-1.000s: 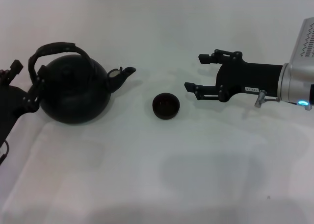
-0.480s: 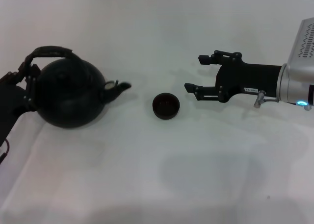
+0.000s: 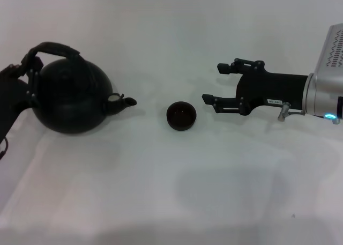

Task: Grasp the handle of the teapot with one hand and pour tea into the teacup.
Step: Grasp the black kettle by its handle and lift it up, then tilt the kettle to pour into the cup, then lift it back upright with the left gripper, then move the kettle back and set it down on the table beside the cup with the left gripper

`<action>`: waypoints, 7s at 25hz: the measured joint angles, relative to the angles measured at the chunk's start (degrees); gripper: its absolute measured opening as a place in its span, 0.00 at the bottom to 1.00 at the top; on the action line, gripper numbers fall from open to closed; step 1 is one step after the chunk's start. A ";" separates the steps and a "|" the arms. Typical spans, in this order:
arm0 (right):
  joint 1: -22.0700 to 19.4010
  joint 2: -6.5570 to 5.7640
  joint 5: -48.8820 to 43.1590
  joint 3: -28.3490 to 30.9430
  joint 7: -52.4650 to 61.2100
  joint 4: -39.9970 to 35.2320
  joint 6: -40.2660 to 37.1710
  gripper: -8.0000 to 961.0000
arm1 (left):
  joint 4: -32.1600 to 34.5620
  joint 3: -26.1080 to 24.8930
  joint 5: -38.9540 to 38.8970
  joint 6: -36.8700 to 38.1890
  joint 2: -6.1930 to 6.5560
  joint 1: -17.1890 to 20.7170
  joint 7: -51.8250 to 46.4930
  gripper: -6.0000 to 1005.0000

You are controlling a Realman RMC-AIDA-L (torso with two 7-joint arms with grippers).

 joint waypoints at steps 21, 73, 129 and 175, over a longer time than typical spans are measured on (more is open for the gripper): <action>-0.25 -0.06 8.03 0.03 -8.33 3.54 1.05 0.89 | 39.29 1.42 24.80 -9.22 -0.15 2.15 -34.46 0.12; -1.51 -0.27 11.85 31.66 -13.66 17.02 19.84 0.89 | 82.88 35.39 80.82 -34.95 -0.19 0.22 -91.32 0.12; -1.02 -0.44 11.86 32.36 -13.95 17.22 16.17 0.88 | 89.65 48.44 101.94 -33.58 -0.20 -4.03 -107.50 0.12; -1.24 -0.44 10.30 31.65 -12.00 17.86 15.87 0.88 | 63.79 23.02 29.00 -26.02 0.04 12.55 -52.81 0.12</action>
